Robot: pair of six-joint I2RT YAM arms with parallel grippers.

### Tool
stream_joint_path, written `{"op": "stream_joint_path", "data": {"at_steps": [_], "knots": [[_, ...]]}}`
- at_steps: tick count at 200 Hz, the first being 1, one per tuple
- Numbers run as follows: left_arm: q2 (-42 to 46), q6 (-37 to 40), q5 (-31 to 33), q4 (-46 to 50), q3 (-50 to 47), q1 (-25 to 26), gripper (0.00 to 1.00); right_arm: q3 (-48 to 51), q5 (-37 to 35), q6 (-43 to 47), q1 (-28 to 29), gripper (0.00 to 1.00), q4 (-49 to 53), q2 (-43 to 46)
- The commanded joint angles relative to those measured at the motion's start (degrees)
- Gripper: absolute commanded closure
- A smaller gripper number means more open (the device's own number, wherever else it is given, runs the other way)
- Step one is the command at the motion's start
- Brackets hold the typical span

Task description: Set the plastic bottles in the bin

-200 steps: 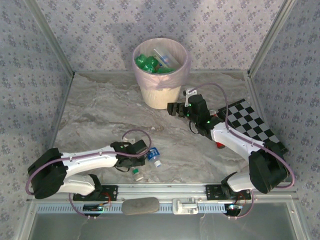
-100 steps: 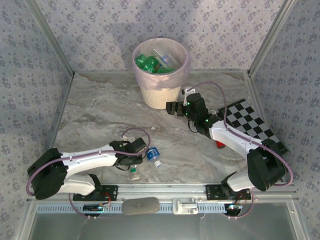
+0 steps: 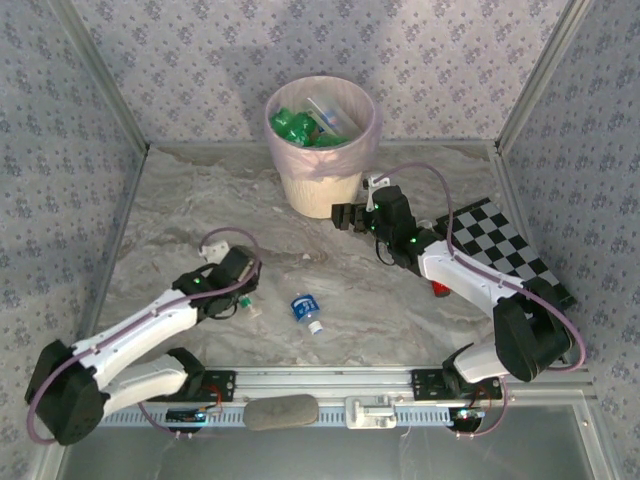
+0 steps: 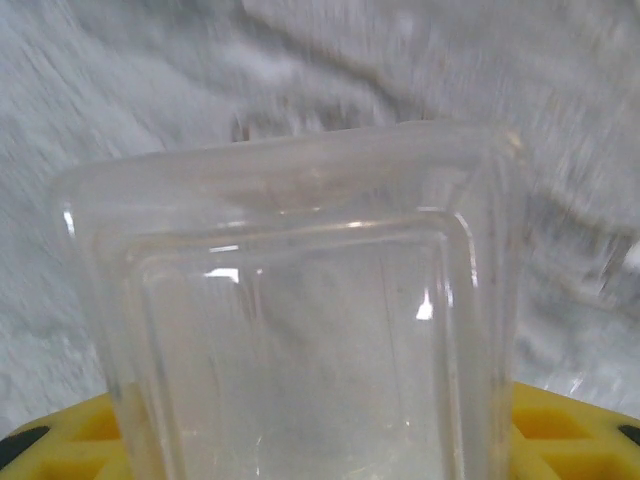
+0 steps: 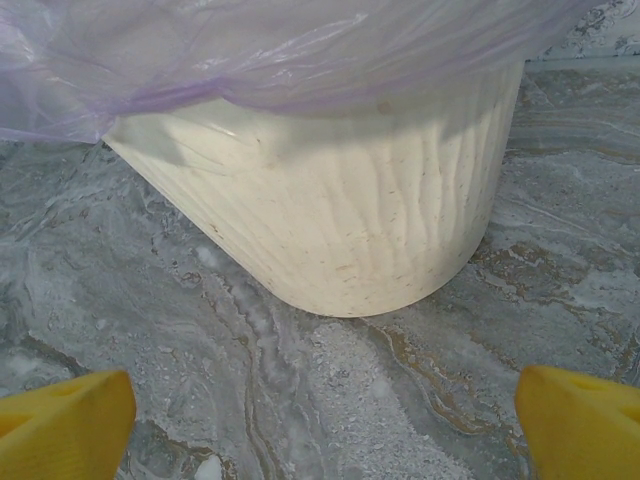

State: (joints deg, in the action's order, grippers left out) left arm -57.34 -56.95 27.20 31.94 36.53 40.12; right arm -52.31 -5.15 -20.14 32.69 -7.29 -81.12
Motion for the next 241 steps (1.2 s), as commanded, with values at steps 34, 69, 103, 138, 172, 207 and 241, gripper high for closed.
{"op": "stream_joint_path", "data": {"at_steps": [34, 69, 103, 138, 172, 207, 241], "knots": [[5.8, 9.7, 7.8, -18.4, 2.6, -9.9, 0.49, -0.1, 1.1, -0.4, 0.5, 0.01, 0.4, -1.1], [1.6, 19.1, 7.2, -27.2, 9.7, -13.4, 0.48, 0.1, 1.2, -0.6, 0.4, 0.01, 0.5, -1.1], [-4.7, 25.5, -1.8, -33.9, 17.8, -16.8, 0.48, 0.3, 1.2, -0.8, 0.6, 0.01, 0.6, -1.0], [-12.6, 32.9, -11.6, -34.2, 29.8, -18.0, 0.48, 0.4, 1.1, -0.5, 0.8, 0.01, 0.9, -0.5], [-21.0, 40.1, -21.3, -29.8, 43.4, -18.1, 0.49, 0.7, 0.8, -0.3, 0.9, 0.01, 1.0, 0.1], [-30.2, 46.6, -31.6, -24.0, 57.8, -18.1, 0.49, 1.0, 2.9, 1.3, 1.3, 0.01, 0.9, 0.6], [-39.3, 50.9, -38.6, -17.0, 71.5, -18.1, 0.49, 1.2, 2.8, 3.1, 2.3, 0.01, 1.4, 1.4]]}}
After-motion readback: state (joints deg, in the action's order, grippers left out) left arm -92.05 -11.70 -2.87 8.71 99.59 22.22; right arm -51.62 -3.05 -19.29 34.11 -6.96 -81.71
